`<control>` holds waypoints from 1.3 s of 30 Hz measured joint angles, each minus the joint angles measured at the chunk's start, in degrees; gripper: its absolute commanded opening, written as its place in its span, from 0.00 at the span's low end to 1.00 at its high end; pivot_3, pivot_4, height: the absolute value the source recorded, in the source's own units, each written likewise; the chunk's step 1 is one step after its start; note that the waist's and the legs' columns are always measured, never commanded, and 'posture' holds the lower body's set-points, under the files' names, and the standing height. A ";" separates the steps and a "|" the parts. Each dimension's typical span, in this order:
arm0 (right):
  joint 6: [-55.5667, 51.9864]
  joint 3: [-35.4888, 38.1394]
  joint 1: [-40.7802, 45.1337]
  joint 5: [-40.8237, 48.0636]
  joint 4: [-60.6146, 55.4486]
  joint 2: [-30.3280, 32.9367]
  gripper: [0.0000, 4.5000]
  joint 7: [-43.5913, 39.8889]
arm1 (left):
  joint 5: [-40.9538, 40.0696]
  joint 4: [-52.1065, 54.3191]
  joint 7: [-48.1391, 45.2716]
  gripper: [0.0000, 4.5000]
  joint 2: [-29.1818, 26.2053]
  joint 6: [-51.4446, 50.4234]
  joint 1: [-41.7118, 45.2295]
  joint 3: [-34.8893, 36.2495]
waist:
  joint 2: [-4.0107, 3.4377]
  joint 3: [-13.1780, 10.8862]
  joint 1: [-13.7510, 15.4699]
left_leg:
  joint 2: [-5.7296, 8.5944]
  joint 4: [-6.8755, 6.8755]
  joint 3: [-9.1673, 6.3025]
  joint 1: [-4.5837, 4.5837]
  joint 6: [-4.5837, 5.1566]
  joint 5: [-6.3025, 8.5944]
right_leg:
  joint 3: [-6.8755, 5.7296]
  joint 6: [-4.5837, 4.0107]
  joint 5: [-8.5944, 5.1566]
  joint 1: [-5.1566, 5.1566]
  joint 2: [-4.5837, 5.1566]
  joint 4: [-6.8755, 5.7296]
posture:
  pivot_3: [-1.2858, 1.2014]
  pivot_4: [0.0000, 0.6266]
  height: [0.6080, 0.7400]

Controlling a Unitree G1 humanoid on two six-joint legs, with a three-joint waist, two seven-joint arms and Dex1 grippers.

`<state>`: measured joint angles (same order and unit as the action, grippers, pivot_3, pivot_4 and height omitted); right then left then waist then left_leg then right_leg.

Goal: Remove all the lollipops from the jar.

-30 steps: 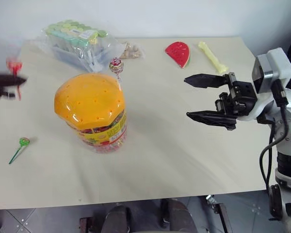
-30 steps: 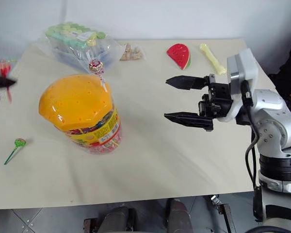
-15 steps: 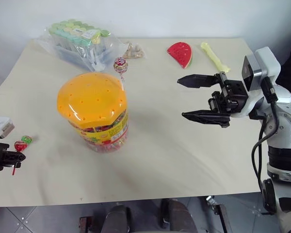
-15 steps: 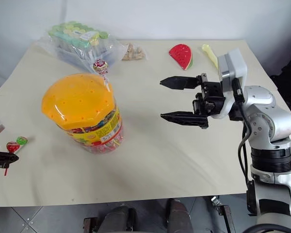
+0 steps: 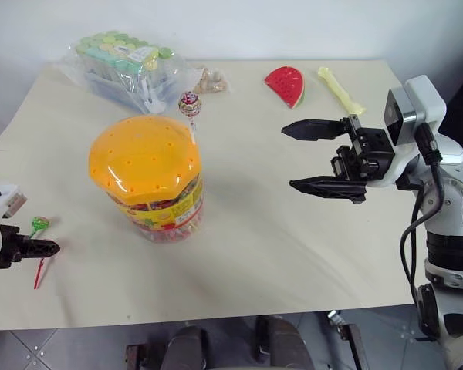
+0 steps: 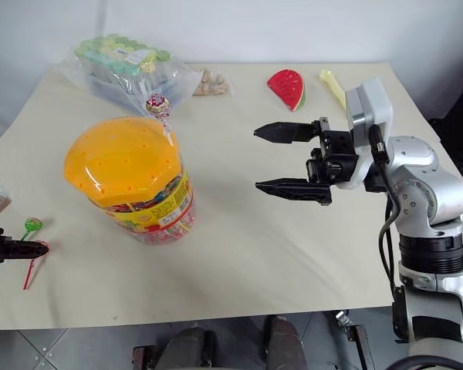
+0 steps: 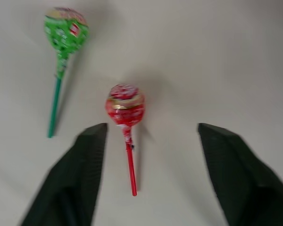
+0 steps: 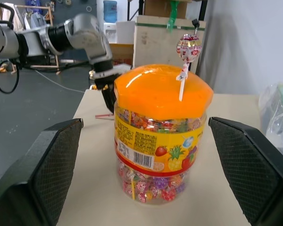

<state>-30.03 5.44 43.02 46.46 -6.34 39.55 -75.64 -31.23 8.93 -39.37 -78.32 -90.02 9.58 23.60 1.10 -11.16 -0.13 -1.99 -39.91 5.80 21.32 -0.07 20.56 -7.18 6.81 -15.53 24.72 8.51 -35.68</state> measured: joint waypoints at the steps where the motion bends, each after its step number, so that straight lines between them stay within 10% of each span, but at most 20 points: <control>1: -0.11 0.09 0.00 0.00 -0.08 0.37 1.00 0.11 | -0.09 -0.03 -0.84 1.00 -1.64 0.86 1.14 0.06 | 0.00 0.00 0.09 | 0.00 0.00 0.00 0.01 0.00 0.00 | -0.01 0.00 0.00 0.00 0.00 0.01 | 0.52 0.24 1.00; 11: -5.63 1.61 0.03 1.10 -5.13 0.70 1.00 8.49 | -1.32 -0.08 -11.48 1.00 1.77 19.28 6.39 12.56 | -0.08 -0.03 -0.32 | -0.01 0.12 0.30 -0.03 0.01 0.01 | 0.19 0.00 0.00 0.22 -0.03 -0.06 | 0.52 0.24 1.00; 18: -8.74 -3.23 4.01 1.13 -7.82 -8.47 1.00 18.70 | -8.91 -1.73 -25.18 1.00 16.24 38.77 7.66 21.21 | -0.05 -0.01 -0.52 | -0.03 -0.01 0.47 0.05 0.01 0.01 | 0.35 0.00 0.00 0.42 -0.03 -0.23 | 0.52 0.24 1.00; 35: -1.42 -12.36 14.57 -9.44 11.98 -26.28 1.00 18.57 | -15.60 -7.58 -43.54 1.00 20.62 58.19 2.16 24.51 | 0.04 0.04 -2.07 | -0.06 -0.01 0.45 0.07 0.05 0.03 | 0.35 0.00 0.00 0.44 -0.05 -0.26 | 0.52 0.24 1.00; 39: -0.03 -12.36 17.85 -10.98 16.33 -28.69 0.80 17.36 | -16.50 -6.99 -41.73 1.00 21.37 58.82 0.94 25.06 | 0.04 0.04 -2.58 | -0.06 0.00 0.44 0.08 0.05 0.03 | 0.35 0.00 0.00 0.44 -0.05 -0.25 | 0.52 0.24 1.00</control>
<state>-30.06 -6.92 60.87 35.48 9.99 10.85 -58.28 -47.73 1.94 -81.10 -56.95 -31.20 10.51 48.66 1.14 -11.11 -2.72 -2.05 -39.92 6.24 21.40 -0.01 20.59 -6.83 6.81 -15.53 25.16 8.46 -35.93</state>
